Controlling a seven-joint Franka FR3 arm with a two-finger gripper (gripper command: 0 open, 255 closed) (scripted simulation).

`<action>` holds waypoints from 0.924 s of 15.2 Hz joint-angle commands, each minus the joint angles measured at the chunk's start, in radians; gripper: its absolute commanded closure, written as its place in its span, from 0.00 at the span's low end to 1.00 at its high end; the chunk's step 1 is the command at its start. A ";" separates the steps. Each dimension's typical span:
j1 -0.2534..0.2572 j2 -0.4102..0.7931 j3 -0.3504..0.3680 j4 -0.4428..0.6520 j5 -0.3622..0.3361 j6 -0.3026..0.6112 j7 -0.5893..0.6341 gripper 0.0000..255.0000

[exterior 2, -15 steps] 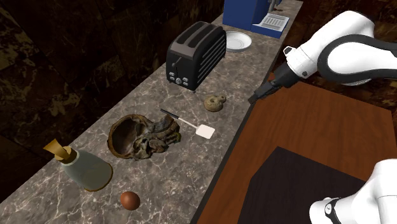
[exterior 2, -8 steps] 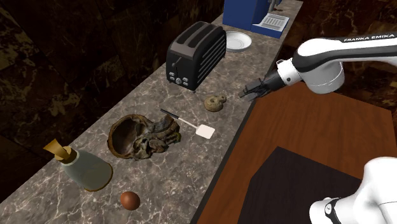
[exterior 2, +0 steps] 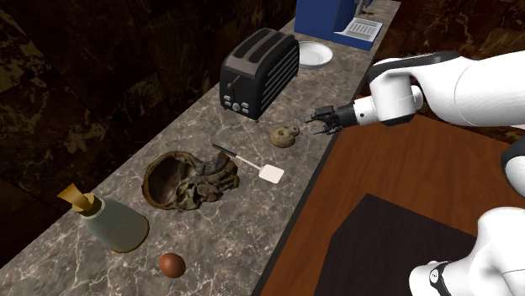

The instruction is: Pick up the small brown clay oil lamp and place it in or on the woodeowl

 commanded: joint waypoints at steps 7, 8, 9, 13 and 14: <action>-0.112 0.156 0.138 0.071 0.183 -0.077 -0.008 0.00; -0.116 0.173 0.154 0.084 0.201 -0.076 -0.005 0.00; -0.115 0.174 0.153 0.084 0.201 -0.076 -0.005 0.00; -0.111 0.177 0.148 0.084 0.203 -0.079 -0.004 0.00; -0.111 0.178 0.147 0.084 0.204 -0.080 -0.004 0.00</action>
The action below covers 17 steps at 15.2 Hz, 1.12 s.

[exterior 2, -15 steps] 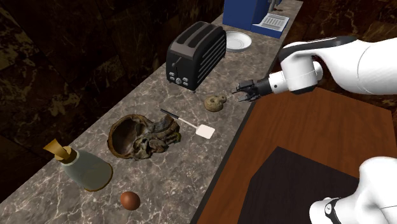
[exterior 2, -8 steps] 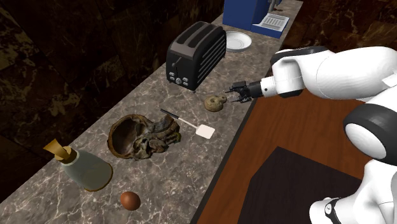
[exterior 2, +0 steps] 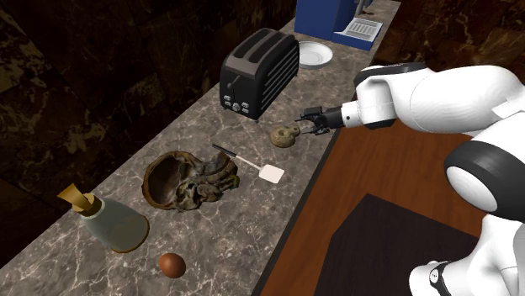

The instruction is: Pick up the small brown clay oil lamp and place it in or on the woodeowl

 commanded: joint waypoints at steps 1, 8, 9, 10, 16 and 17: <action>0.005 0.011 0.012 0.002 0.004 0.001 -0.004 0.00; 0.009 0.010 0.011 0.002 0.005 0.004 -0.002 1.00; 0.010 0.009 0.010 0.001 0.004 0.005 -0.002 1.00; 0.011 0.008 0.010 0.001 0.003 0.005 -0.002 1.00; 0.043 -0.039 -0.026 0.000 -0.039 0.030 0.028 1.00; 0.052 -0.052 -0.036 0.000 -0.050 0.038 0.036 1.00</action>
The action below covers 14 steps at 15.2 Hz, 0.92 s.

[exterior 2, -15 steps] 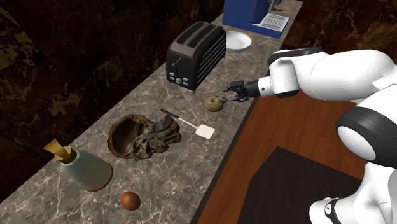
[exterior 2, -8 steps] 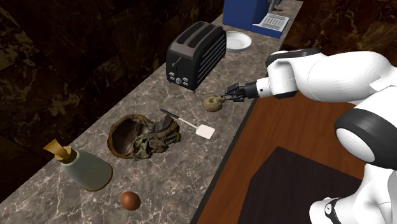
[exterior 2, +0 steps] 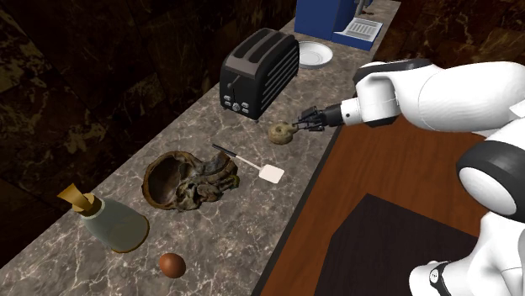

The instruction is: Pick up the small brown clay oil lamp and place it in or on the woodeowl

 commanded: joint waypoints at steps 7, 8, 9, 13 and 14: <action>0.084 -0.108 -0.077 0.006 -0.094 0.070 0.069 1.00; 0.095 -0.122 -0.087 0.007 -0.107 0.079 0.078 1.00; 0.107 -0.136 -0.097 0.008 -0.120 0.089 0.088 1.00; 0.155 -0.196 -0.137 0.016 -0.175 0.131 0.126 1.00; 0.168 -0.212 -0.148 0.018 -0.190 0.143 0.137 1.00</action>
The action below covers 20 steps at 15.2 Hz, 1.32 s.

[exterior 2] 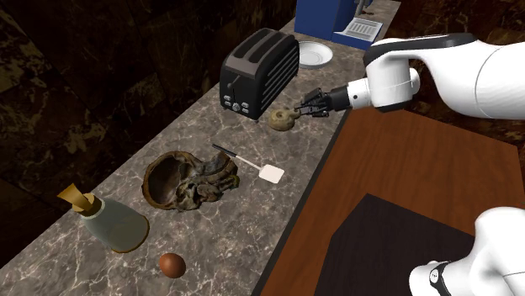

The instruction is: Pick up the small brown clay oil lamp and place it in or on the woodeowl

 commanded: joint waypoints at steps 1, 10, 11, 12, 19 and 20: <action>0.025 -0.029 -0.018 0.005 -0.027 0.022 0.019 1.00; 0.159 -0.224 -0.098 0.029 -0.207 0.174 0.128 1.00; 0.171 -0.255 -0.099 0.032 -0.235 0.198 0.143 1.00; 0.178 -0.286 -0.095 0.034 -0.264 0.223 0.160 1.00; 0.244 -0.371 0.048 0.012 -0.239 0.441 0.195 1.00; 0.256 -0.367 0.064 0.013 -0.220 0.462 0.195 1.00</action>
